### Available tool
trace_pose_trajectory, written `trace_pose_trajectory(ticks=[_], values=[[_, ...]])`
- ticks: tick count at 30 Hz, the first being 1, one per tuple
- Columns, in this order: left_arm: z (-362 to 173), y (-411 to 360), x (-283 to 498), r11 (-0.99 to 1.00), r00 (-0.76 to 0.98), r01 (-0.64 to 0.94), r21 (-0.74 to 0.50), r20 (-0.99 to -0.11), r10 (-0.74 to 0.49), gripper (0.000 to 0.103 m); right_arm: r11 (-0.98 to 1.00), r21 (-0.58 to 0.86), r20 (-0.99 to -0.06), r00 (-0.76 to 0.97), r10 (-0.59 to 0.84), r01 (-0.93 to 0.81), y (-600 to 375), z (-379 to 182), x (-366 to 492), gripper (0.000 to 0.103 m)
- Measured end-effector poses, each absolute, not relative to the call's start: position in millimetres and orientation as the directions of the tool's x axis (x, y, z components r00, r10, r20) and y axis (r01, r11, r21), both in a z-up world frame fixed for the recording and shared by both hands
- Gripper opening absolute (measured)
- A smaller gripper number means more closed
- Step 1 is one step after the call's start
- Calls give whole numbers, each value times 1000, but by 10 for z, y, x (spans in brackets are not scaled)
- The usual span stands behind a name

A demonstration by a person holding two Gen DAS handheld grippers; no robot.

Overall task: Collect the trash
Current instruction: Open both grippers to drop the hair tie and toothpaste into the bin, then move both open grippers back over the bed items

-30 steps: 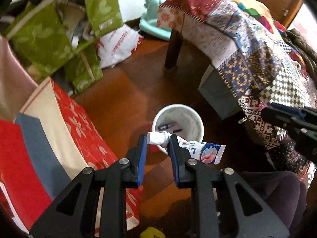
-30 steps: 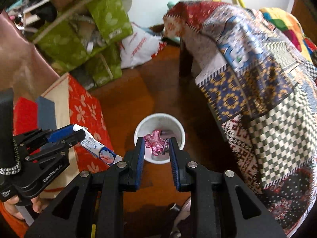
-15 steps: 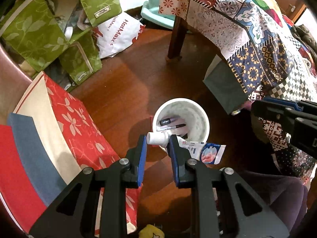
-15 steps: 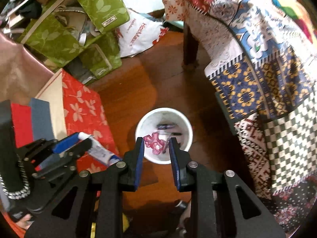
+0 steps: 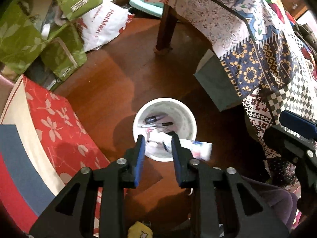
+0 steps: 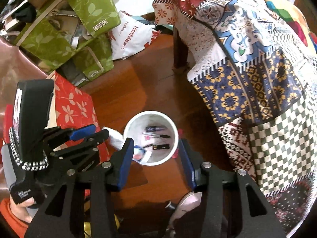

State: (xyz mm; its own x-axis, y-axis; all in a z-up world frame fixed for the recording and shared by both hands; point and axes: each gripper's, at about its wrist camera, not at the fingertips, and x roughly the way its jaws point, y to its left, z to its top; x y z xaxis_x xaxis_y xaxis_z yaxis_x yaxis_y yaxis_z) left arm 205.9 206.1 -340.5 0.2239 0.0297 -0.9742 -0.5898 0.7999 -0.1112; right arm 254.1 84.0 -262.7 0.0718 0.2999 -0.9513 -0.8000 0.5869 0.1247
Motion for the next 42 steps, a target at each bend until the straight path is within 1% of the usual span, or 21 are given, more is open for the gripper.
trace_pose_trajectory(ticks=[2, 9, 14, 18, 23, 26, 33, 42], values=[[-3363, 2012, 2074, 812, 227, -575, -96, -973, 45, 37, 590, 126, -949, 76, 305, -798, 791, -2596, 2561, 43], [-3024, 1905, 1974, 830, 292, -548, -103, -954, 75, 37, 596, 116, -928, 127, 351, -795, 528, -2388, 2535, 43], [-2603, 1807, 1865, 837, 368, -536, -109, -923, 116, 37, 594, 92, -901, 187, 391, -799, 309, -2118, 2457, 43], [-2218, 1671, 1779, 845, 432, -525, -101, -887, 162, 37, 609, 102, -857, 241, 455, -787, 53, -1781, 2405, 43], [-1689, 1415, 1709, 867, 530, -488, -103, -824, 200, 37, 632, 76, -791, 339, 509, -771, -262, -1349, 2347, 43], [-1382, 1210, 1712, 885, 583, -457, -88, -781, 224, 37, 643, 102, -749, 367, 551, -759, -526, -1076, 2374, 43], [-878, 699, 1886, 917, 687, -382, -113, -699, 200, 37, 700, 135, -661, 462, 591, -702, -1150, -630, 2502, 43], [-543, -97, 2533, 969, 746, -231, -84, -655, 121, 37, 805, 79, -603, 614, 509, -589, -1994, -367, 2805, 43]])
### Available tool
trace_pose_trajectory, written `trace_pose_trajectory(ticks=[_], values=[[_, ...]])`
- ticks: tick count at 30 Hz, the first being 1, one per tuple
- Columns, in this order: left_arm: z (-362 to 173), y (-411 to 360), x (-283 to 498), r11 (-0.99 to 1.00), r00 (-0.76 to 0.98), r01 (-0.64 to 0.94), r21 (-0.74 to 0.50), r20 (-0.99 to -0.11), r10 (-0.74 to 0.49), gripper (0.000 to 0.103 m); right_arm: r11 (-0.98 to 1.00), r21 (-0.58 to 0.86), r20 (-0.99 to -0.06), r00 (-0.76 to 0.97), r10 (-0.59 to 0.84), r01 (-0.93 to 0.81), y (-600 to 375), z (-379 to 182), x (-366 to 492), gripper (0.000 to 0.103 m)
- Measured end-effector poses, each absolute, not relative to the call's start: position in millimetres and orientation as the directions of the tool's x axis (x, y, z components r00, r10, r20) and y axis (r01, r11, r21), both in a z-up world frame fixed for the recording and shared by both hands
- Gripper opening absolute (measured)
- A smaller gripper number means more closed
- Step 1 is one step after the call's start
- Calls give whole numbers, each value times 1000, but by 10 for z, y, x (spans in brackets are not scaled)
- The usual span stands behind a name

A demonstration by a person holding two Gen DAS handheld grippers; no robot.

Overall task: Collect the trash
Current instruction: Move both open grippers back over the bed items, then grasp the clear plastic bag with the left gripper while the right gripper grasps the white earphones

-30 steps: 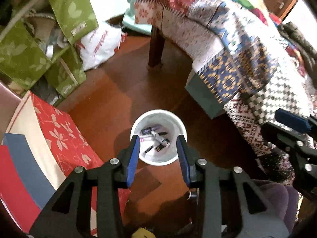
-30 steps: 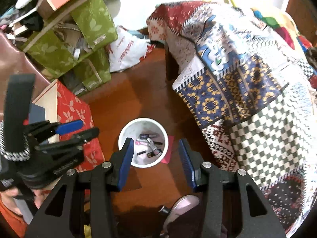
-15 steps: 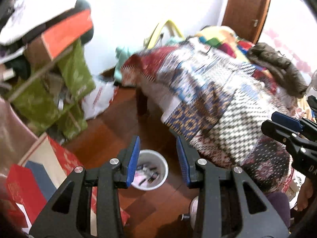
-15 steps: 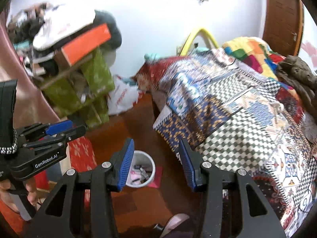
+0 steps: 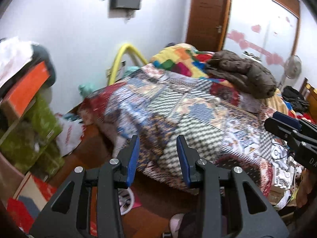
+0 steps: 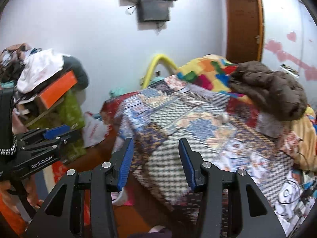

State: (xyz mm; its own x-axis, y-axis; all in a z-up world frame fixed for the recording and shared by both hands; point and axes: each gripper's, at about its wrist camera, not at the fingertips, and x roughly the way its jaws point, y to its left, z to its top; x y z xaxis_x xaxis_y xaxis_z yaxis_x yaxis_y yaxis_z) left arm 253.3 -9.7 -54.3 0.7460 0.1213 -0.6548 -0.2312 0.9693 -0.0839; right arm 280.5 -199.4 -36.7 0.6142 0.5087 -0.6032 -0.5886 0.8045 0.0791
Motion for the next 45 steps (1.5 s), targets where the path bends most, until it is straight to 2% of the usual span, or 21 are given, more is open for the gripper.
trace_pose_trajectory(ticks=[13, 14, 17, 18, 24, 29, 37, 45], values=[[-443, -1034, 3422, 992, 765, -54, -111, -644, -30, 45, 900, 3, -599, 720, 350, -435, -2923, -349, 3279, 47], [-449, -1092, 3483, 993, 761, -42, -109, -648, -39, 45, 905, -2, -603, 722, 338, -425, -2977, -369, 3314, 50], [-503, -1247, 3695, 994, 749, -6, -109, -659, -68, 50, 925, -9, -610, 736, 296, -380, -3175, -438, 3444, 67], [-524, -1291, 3750, 994, 746, 3, -107, -662, -74, 50, 929, -7, -609, 738, 289, -369, -3225, -458, 3477, 69], [-712, -1531, 4154, 989, 710, 56, -138, -690, -137, 56, 954, 43, -667, 702, 249, -298, -3547, -725, 3828, 70], [-975, -1653, 4485, 987, 676, 69, -146, -720, -154, 56, 966, 88, -724, 651, 229, -242, -3744, -1083, 4159, 70], [-1451, -1750, 4985, 987, 611, 87, -135, -775, -160, 56, 958, 190, -808, 520, 278, -216, -3780, -1740, 4673, 70], [-1878, -1831, 5371, 986, 565, 109, -124, -809, -164, 56, 951, 221, -839, 455, 299, -217, -3620, -2184, 5098, 70]])
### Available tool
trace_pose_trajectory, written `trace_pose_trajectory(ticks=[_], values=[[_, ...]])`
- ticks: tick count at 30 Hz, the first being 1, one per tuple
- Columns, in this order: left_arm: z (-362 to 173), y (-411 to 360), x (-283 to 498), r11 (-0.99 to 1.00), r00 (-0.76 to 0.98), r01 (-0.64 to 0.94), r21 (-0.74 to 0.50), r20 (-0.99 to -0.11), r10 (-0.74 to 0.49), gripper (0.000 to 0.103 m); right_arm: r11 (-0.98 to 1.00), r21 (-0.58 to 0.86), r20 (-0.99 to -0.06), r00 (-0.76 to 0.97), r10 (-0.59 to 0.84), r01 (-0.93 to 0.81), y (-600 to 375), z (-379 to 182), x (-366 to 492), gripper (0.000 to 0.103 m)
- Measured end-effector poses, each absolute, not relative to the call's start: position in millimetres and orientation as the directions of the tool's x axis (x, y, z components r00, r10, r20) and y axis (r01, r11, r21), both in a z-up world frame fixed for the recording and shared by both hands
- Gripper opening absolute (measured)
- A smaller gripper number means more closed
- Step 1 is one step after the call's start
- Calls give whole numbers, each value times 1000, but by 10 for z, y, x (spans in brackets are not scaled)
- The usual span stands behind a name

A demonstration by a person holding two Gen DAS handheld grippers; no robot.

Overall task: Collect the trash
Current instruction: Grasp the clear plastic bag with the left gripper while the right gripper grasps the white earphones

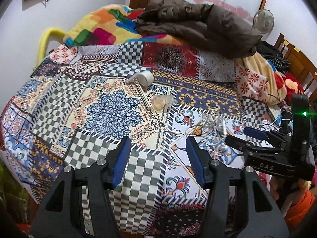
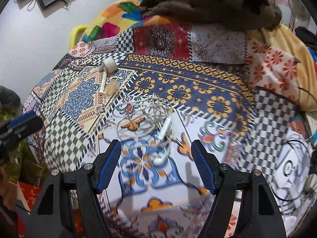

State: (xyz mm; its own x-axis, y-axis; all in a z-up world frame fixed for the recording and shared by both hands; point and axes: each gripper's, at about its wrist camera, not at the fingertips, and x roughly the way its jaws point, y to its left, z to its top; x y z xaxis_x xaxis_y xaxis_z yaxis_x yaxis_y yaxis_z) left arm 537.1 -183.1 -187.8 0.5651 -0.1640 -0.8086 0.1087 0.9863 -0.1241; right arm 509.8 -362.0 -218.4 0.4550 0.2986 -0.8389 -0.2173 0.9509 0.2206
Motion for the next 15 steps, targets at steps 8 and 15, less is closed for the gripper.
trace_pose_trajectory(ticks=[8, 15], values=[[-2143, -1845, 5685, 985, 546, 113, -127, -820, -169, 56, 949, 260, -843, 438, 313, -178, -3485, -2421, 5437, 70], [-2285, -1991, 5945, 980, 532, 176, -90, -829, -171, 56, 959, 167, -843, 472, 259, -229, -3387, -2466, 5457, 49]])
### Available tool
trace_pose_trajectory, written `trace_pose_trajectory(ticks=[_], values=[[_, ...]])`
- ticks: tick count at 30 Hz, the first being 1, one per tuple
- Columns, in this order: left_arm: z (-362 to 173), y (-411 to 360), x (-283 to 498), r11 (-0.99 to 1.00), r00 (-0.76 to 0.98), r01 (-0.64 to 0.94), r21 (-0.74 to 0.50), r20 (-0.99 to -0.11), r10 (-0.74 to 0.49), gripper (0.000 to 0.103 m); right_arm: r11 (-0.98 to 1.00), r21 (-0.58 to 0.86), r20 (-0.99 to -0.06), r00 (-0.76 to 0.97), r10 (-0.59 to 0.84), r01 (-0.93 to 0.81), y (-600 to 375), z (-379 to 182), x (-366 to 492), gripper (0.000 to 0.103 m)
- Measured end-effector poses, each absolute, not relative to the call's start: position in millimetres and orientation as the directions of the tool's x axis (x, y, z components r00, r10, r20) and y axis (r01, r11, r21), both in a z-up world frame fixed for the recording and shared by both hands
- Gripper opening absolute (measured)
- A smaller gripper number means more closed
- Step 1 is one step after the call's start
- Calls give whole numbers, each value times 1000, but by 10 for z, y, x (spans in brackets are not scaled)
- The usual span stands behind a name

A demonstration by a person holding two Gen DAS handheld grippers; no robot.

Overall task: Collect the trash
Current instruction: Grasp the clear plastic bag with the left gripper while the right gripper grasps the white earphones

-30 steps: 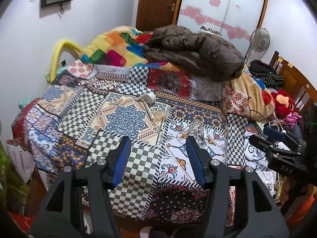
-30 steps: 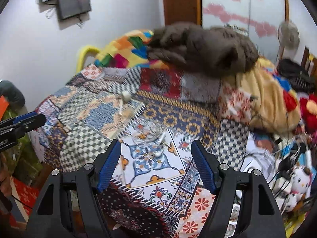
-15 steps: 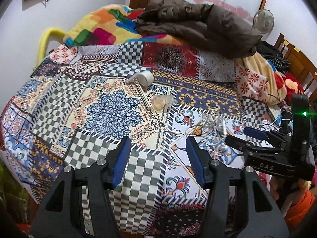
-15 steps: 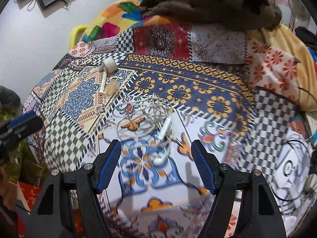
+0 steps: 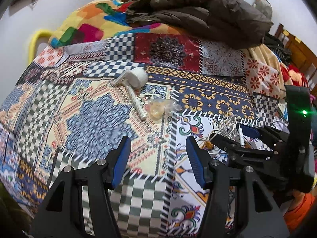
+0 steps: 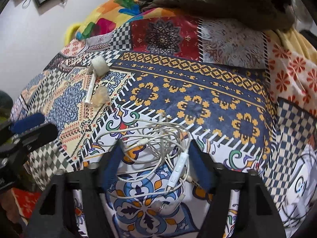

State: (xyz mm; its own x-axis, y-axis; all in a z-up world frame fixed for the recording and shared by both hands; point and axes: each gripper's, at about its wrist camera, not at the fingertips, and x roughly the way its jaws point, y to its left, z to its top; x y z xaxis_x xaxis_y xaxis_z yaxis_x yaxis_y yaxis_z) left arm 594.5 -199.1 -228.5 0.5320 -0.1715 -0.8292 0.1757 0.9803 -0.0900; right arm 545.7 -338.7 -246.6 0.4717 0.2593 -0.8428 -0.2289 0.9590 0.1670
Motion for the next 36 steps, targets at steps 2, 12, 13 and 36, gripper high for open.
trace_pose_trajectory(ticks=[2, 12, 13, 36], values=[[-2340, -2066, 6036, 978, 529, 198, -68, -833, -165, 56, 958, 156, -840, 478, 258, -242, -3387, -2477, 5484, 34], [-2542, -2309, 6429, 968, 528, 251, 29, -842, -111, 56, 944, 247, -826, 462, 323, -218, -3617, -2461, 5532, 12], [-2567, -2332, 6463, 967, 530, 253, 43, -842, -101, 56, 945, 247, -825, 465, 321, -214, -3642, -2453, 5527, 12], [-2291, -2234, 6391, 978, 538, 204, -44, -830, -150, 11, 956, 227, -811, 508, 290, -183, -3755, -2086, 5333, 11]])
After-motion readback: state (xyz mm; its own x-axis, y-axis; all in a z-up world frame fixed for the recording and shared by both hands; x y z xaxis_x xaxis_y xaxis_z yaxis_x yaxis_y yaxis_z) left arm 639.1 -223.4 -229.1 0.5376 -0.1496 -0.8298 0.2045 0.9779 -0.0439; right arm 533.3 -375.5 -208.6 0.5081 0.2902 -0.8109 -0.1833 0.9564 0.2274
